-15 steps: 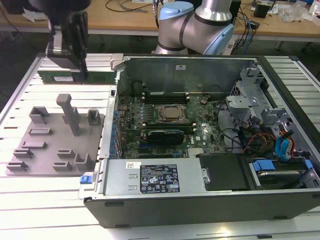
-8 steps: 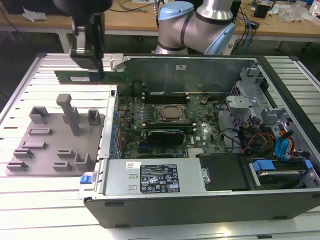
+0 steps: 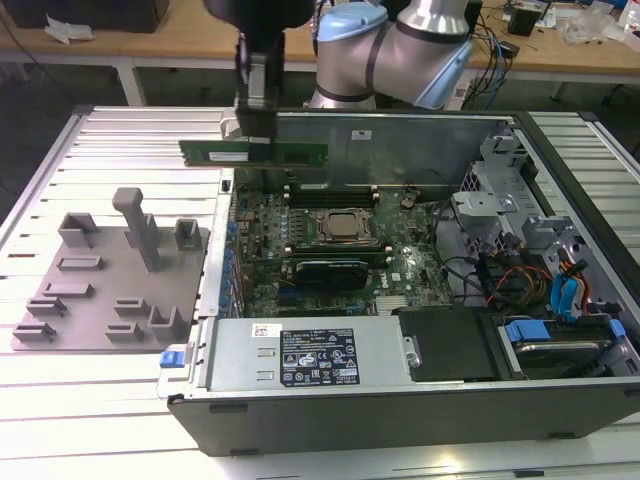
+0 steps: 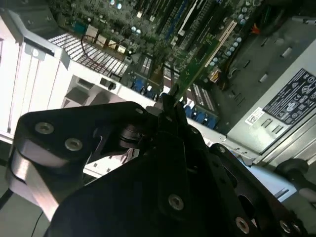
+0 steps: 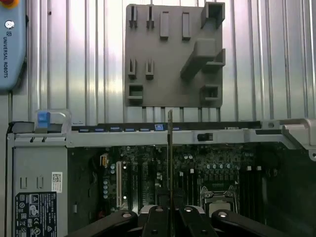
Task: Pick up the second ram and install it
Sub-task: 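Pick up the second ram and move it above second insertion slot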
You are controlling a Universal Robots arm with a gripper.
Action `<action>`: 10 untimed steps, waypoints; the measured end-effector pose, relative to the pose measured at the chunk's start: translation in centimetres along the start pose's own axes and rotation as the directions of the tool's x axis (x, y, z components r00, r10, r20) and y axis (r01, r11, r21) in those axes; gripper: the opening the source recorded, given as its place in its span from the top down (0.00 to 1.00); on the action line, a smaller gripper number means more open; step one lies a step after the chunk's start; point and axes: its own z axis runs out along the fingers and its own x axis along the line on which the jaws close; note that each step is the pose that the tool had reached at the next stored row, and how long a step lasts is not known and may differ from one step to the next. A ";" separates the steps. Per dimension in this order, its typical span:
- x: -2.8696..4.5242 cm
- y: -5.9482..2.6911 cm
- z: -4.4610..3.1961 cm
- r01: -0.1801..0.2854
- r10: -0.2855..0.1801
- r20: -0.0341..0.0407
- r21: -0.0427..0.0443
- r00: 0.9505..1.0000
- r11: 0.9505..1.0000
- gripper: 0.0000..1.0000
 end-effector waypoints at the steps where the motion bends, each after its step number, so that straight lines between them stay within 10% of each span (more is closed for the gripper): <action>1: -0.05 -0.68 -0.02 0.000 0.000 0.000 0.000 1.000 1.000 0.89; 10: -0.44 -5.18 -0.18 0.000 0.000 0.000 -0.002 1.000 1.000 0.89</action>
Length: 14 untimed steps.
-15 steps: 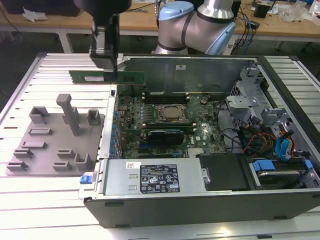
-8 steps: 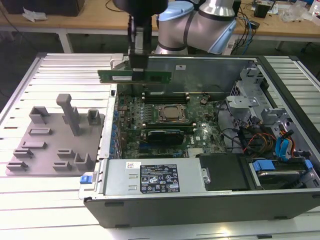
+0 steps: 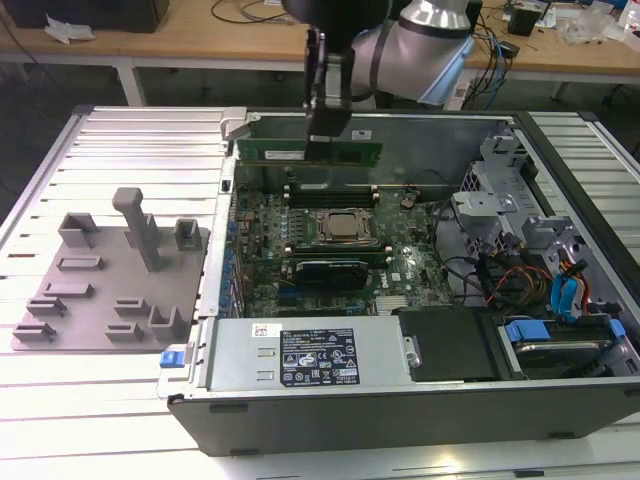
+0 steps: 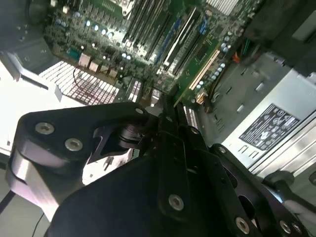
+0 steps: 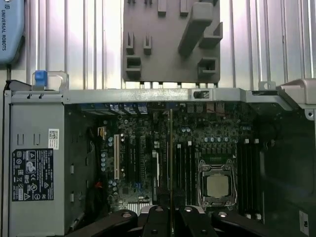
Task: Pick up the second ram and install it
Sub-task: 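Pick up the second ram and move it above second insertion slot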
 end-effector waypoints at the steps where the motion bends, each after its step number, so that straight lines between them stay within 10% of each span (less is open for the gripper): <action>1: -0.04 -0.45 -0.02 0.000 0.000 0.000 0.000 1.000 1.000 0.89; 12: -0.86 -6.94 -0.20 0.000 0.000 0.000 -0.005 1.000 1.000 0.89; 14: -1.07 -7.46 -0.08 0.001 -0.001 0.019 -0.005 1.000 1.000 0.89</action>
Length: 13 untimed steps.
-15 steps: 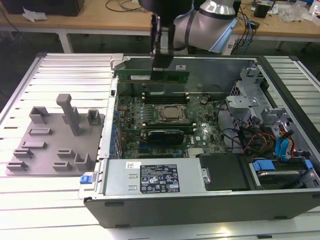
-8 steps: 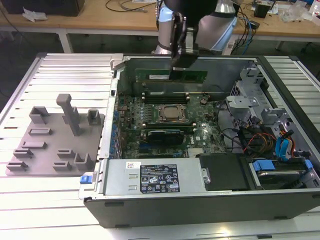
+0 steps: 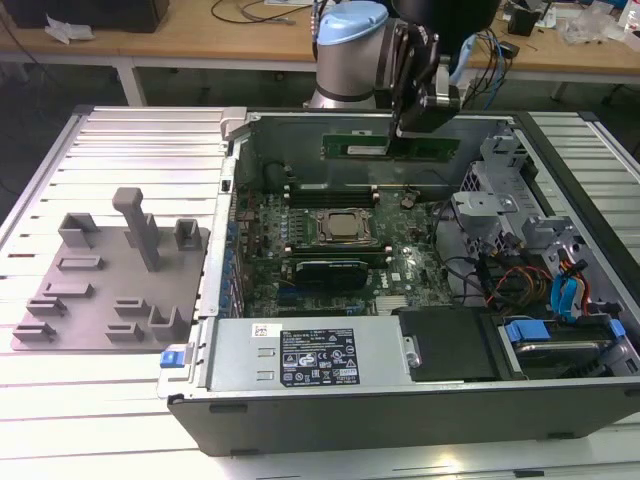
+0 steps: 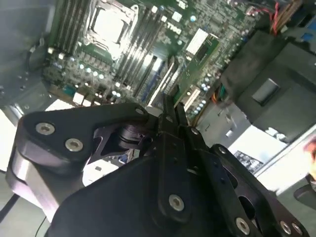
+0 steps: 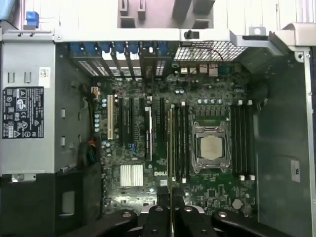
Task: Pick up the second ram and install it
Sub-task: 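Pick up the second ram and move it above second insertion slot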
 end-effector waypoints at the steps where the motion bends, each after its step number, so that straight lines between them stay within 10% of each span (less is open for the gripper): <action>1: -0.01 -0.01 0.02 0.003 -0.003 0.043 -0.001 0.999 1.000 0.89; 2: -0.03 -0.01 0.21 0.004 -0.004 0.057 -0.001 0.998 1.000 0.89; 13: -2.74 -0.16 3.53 0.008 -0.008 0.057 -0.001 0.998 1.000 0.89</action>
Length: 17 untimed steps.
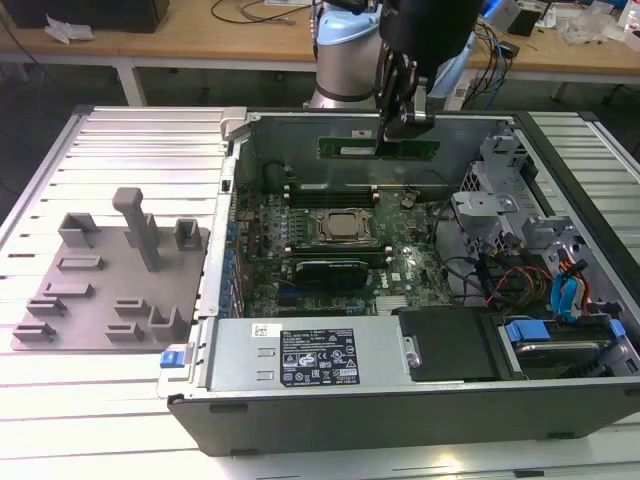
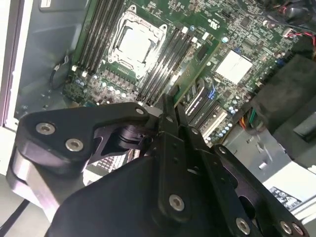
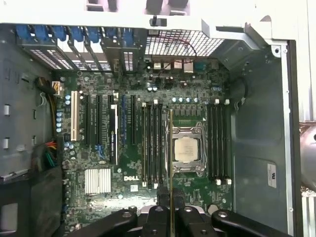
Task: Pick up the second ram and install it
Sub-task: 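Pick up the second ram and move it above second insertion slot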
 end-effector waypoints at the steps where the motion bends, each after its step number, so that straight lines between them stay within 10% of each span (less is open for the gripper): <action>1: -0.02 -0.01 0.15 0.000 0.000 0.000 0.000 1.000 1.000 0.89; 17: -0.33 -0.25 4.20 0.001 -0.001 0.000 0.000 1.000 1.000 0.89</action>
